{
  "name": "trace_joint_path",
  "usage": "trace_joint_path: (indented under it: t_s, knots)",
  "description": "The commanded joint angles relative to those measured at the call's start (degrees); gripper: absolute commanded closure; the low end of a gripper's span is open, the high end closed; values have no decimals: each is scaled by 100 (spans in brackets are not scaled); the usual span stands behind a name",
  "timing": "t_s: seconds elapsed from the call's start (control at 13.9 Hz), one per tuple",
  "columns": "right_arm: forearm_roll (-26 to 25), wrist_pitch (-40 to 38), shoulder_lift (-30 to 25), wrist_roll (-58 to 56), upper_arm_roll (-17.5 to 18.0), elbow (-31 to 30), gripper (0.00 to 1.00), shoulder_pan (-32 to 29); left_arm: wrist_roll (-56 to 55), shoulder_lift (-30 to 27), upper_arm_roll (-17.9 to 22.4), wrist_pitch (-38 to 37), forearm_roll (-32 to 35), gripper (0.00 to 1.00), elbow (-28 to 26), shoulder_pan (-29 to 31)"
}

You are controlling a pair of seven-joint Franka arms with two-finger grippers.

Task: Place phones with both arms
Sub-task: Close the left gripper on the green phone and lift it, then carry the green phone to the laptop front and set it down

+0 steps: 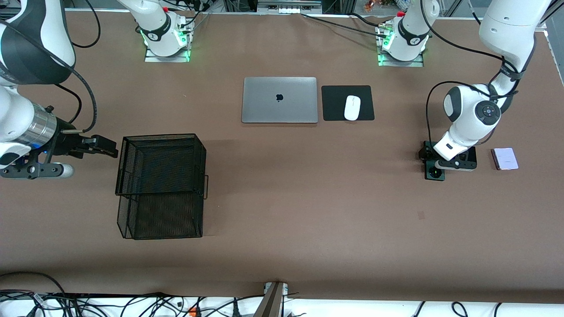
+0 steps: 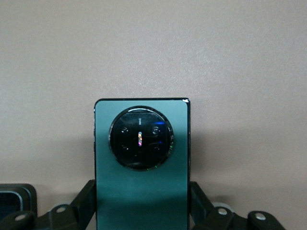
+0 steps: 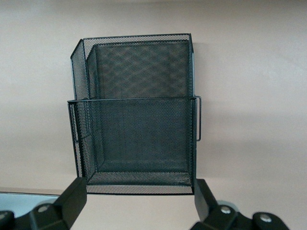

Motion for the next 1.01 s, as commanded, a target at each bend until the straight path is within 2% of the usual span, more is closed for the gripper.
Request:
trace_joint_path:
  t_s: [0.0,0.22,0.43,0.58,0.65,0.94]
  knots:
    - [-77,-114,26,50,17,138,1,15,-32,209,-191,-934,10,89,853,28]
    - [-85,-114,26,59,17,138,1,23,-146,174,-305,-1693,10,94,1408,28]
    - [-85,-114,35,59,17,129,1,15,-539,244,-481,-1721,-77,98,1725,-86]
    - [-86,-123,52,85,9,86,1,6,-1258,393,-867,-1721,-113,98,1979,-157]
    - [-51,-114,44,94,9,76,1,6,-1689,464,-973,-1721,-113,98,2068,-287]
    - [-42,-114,17,94,9,68,1,-3,-2806,578,-983,-1730,-113,98,2323,-1200]
